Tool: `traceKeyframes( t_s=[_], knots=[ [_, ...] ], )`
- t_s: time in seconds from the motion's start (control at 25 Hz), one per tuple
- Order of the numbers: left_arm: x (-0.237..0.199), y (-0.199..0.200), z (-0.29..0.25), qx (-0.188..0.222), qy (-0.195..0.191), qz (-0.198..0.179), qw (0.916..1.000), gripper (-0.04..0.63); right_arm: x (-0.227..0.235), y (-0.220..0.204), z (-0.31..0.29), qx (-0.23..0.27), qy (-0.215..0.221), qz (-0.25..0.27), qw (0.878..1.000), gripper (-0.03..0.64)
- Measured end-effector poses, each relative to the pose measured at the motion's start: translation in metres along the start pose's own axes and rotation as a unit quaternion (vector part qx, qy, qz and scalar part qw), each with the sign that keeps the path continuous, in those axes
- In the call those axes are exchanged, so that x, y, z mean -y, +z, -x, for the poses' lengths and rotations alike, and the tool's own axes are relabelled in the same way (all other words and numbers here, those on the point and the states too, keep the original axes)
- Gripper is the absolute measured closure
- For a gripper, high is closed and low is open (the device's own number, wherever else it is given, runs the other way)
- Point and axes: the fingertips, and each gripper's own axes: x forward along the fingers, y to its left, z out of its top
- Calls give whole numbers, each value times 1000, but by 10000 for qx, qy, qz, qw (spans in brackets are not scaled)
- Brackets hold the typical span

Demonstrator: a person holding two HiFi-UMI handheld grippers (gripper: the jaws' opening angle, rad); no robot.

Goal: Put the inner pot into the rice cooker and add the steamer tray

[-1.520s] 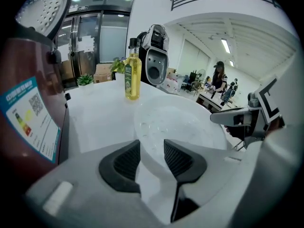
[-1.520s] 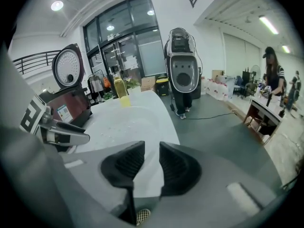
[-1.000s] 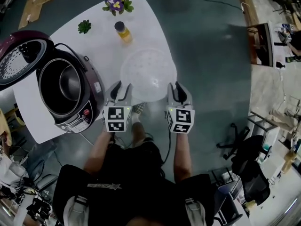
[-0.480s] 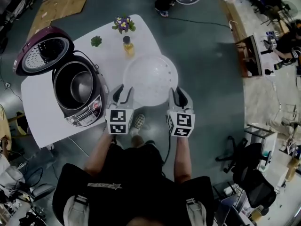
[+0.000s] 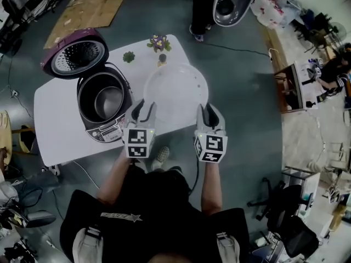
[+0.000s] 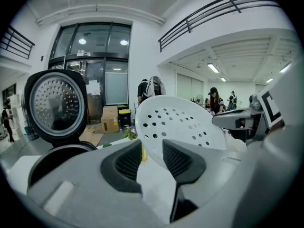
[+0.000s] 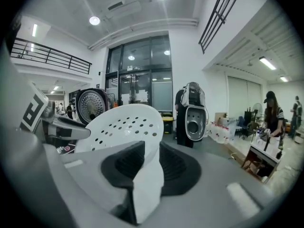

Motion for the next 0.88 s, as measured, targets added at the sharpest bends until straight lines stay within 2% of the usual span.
traceKeyframes(
  t_s=[0.24,0.4,0.88],
  knots=[
    [-32,12,16,196,301,44,9993,449,-28,25,-13,237,248,123,9993,515],
    [-67,17,40,306,536,110,9980,449,-66,45,-21,356,483,250,9979,515],
    [-154,16,70,306,1400,338,9891,451,-148,78,-74,438,1335,573,9884,515]
  ],
)
